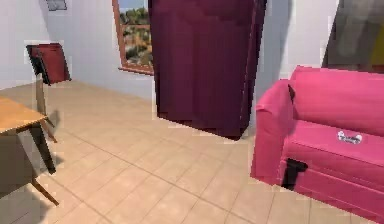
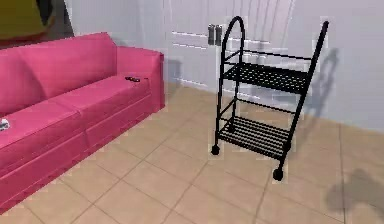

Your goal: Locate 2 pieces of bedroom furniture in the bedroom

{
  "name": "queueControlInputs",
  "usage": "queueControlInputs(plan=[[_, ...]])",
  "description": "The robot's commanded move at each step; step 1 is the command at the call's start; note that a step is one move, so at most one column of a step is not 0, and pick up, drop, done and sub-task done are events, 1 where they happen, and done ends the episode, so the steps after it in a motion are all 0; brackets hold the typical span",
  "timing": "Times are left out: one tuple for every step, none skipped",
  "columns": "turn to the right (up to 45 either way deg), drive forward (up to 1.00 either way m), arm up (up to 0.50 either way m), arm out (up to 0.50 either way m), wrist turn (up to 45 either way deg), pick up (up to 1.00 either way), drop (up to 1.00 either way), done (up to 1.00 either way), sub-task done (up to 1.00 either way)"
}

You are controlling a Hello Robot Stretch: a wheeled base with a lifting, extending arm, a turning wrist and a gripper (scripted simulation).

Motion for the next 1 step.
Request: queueControlInputs(plan=[[-45.0, 0.0, 0.0, 0.0, 0.0, 0.0, 0.0, 0.0, 0.0]])
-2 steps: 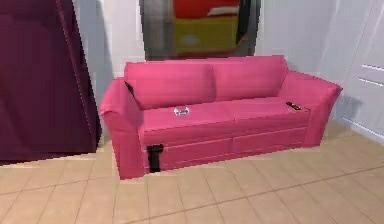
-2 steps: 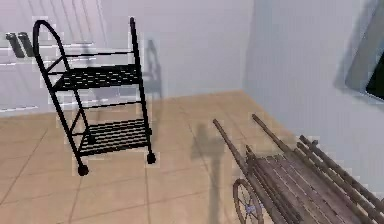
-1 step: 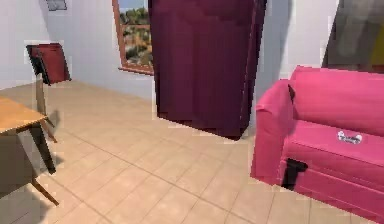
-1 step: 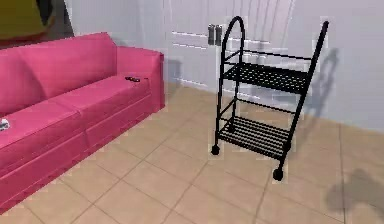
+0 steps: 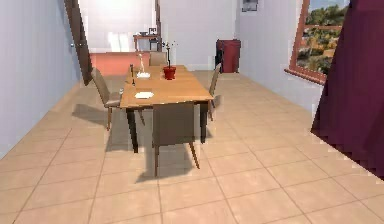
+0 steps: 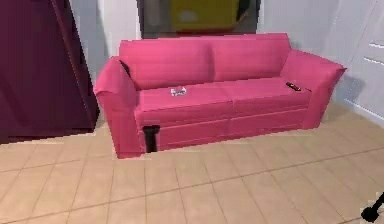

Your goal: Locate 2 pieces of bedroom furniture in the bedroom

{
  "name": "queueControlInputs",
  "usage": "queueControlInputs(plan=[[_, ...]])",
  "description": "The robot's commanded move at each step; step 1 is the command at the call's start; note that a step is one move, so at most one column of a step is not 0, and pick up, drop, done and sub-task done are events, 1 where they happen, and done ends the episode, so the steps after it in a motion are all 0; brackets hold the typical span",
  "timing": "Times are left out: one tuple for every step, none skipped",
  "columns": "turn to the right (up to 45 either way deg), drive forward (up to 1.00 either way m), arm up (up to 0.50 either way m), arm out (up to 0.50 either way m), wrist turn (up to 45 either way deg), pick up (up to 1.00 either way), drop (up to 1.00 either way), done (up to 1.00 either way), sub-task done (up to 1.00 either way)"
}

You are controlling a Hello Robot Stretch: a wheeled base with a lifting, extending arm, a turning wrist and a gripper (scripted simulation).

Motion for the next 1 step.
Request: queueControlInputs(plan=[[-33.0, 0.0, 0.0, 0.0, 0.0, 0.0, 0.0, 0.0, 0.0]])
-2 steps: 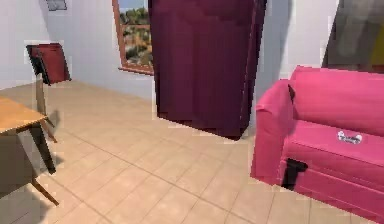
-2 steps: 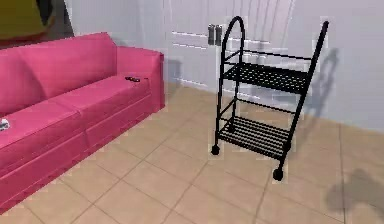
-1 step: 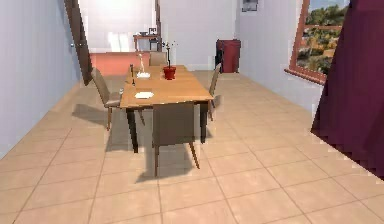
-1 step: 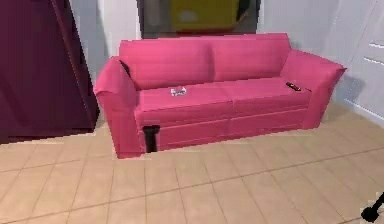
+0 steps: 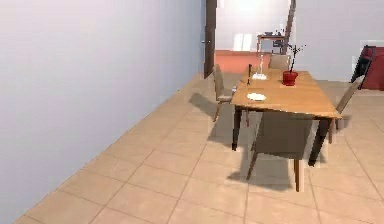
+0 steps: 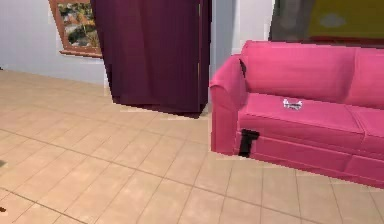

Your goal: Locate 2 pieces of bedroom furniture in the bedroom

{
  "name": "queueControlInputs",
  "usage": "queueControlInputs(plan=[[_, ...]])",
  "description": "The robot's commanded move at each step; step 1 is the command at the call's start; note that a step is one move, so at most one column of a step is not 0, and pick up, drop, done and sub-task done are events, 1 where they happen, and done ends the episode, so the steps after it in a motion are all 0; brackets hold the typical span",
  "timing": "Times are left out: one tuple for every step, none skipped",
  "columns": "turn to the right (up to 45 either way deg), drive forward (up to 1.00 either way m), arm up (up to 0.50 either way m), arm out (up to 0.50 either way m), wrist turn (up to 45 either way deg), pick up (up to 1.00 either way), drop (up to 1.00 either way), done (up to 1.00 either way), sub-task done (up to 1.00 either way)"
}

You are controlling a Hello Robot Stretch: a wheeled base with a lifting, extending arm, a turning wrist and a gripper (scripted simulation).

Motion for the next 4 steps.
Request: queueControlInputs(plan=[[0.0, 1.0, 0.0, 0.0, 0.0, 0.0, 0.0, 0.0, 0.0], [-3.0, 0.0, 0.0, 0.0, 0.0, 0.0, 0.0, 0.0, 0.0], [0.0, 1.0, 0.0, 0.0, 0.0, 0.0, 0.0, 0.0, 0.0], [0.0, 0.75, 0.0, 0.0, 0.0, 0.0, 0.0, 0.0, 0.0]])
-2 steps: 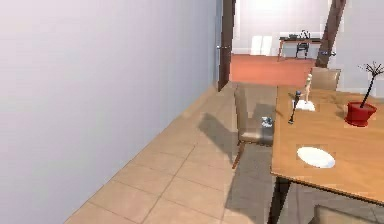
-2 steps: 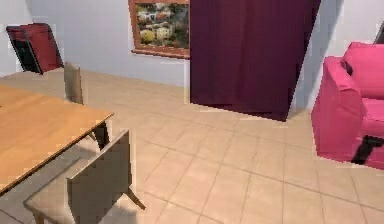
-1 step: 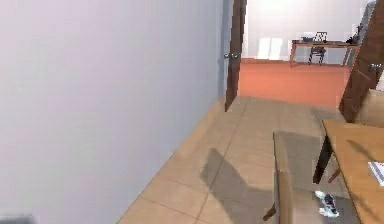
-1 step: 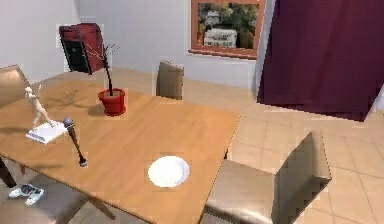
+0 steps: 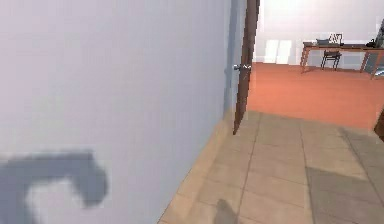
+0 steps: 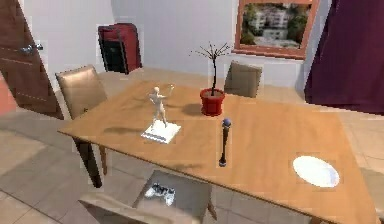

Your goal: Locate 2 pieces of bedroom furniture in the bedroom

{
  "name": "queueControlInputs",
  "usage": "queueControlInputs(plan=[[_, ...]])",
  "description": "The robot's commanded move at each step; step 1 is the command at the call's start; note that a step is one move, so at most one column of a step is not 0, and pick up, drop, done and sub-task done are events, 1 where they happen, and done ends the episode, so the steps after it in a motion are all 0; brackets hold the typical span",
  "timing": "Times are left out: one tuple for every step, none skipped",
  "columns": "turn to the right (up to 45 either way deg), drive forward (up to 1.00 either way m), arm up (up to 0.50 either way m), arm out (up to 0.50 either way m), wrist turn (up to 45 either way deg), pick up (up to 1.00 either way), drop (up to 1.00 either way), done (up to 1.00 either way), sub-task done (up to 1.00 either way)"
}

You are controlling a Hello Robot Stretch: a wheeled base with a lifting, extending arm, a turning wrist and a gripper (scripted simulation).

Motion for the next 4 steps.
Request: queueControlInputs(plan=[[18.0, 0.0, 0.0, 0.0, 0.0, 0.0, 0.0, 0.0, 0.0], [0.0, 0.7, 0.0, 0.0, 0.0, 0.0, 0.0, 0.0, 0.0], [9.0, 0.0, 0.0, 0.0, 0.0, 0.0, 0.0, 0.0, 0.0], [0.0, 1.0, 0.0, 0.0, 0.0, 0.0, 0.0, 0.0, 0.0]])
